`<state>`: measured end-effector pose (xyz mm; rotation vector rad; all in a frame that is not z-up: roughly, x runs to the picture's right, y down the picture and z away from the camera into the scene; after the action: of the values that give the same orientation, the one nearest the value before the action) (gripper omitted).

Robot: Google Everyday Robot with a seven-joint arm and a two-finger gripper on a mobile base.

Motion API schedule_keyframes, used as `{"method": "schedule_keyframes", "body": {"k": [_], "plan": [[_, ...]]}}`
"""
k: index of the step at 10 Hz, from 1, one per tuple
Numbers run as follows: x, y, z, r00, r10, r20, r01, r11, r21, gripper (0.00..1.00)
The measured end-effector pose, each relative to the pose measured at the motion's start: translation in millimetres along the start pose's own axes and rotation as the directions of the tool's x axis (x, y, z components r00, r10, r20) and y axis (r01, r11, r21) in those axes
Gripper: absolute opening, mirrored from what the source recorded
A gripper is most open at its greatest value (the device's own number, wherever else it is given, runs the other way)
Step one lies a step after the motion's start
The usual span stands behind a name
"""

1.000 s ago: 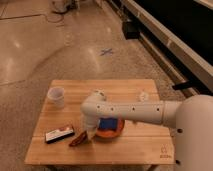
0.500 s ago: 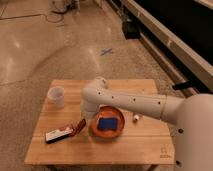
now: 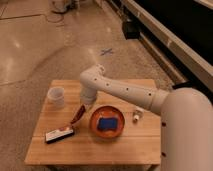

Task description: Place the pepper in the ceramic cup

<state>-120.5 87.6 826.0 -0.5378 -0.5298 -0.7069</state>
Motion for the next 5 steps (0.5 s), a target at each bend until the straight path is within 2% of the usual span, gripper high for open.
{"method": "schedule_keyframes", "body": {"k": [3, 5], "plan": [[30.3, -36.6, -20.2, 0.999, -0.024, -0.036, 0.025, 0.999, 0.037, 0.00], [32.4, -39.9, -22.2, 0.999, -0.027, -0.039, 0.029, 0.999, 0.040, 0.00]]}}
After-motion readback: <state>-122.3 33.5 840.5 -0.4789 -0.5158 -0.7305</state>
